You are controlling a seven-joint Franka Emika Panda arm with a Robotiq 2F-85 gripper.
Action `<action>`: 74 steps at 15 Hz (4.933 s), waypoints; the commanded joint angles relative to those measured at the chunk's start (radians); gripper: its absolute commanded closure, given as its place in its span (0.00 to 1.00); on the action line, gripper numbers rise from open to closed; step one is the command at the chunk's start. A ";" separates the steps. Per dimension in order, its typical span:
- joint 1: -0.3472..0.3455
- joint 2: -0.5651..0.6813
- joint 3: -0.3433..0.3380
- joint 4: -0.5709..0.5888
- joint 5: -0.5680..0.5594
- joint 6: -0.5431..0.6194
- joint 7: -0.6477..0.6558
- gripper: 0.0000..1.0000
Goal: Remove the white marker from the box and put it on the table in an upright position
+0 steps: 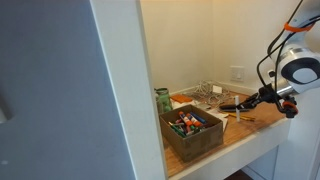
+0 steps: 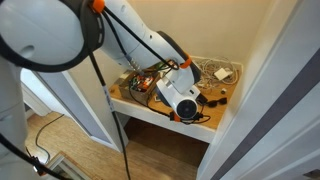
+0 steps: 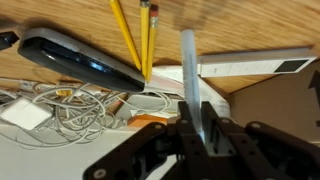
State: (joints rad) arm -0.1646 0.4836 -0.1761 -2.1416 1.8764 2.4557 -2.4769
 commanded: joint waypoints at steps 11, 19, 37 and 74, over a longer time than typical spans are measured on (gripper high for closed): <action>0.003 0.001 -0.022 -0.002 0.033 -0.112 -0.087 0.96; 0.002 0.031 -0.028 0.013 0.029 -0.135 -0.081 0.96; 0.000 0.034 -0.038 0.009 0.021 -0.137 -0.099 0.17; 0.145 -0.544 0.052 -0.410 -0.836 0.433 1.180 0.00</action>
State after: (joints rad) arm -0.0192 -0.0607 -0.1247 -2.5521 1.0409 2.8891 -1.2968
